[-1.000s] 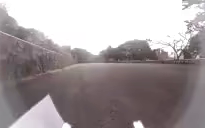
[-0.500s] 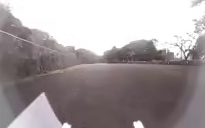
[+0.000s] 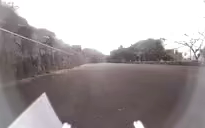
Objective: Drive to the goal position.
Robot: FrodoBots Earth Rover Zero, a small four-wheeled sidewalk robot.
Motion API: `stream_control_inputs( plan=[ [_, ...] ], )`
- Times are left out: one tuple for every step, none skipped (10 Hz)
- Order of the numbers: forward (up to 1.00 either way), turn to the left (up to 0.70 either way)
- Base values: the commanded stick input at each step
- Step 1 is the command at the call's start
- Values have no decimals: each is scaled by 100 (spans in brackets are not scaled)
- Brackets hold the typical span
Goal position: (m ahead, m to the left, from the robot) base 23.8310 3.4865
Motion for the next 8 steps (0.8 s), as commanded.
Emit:
stream_control_inputs(
  plan=[
    [100,0],
    [100,0],
    [100,0],
    [100,0],
    [100,0],
    [100,0],
    [100,0],
    [100,0]
  ],
)
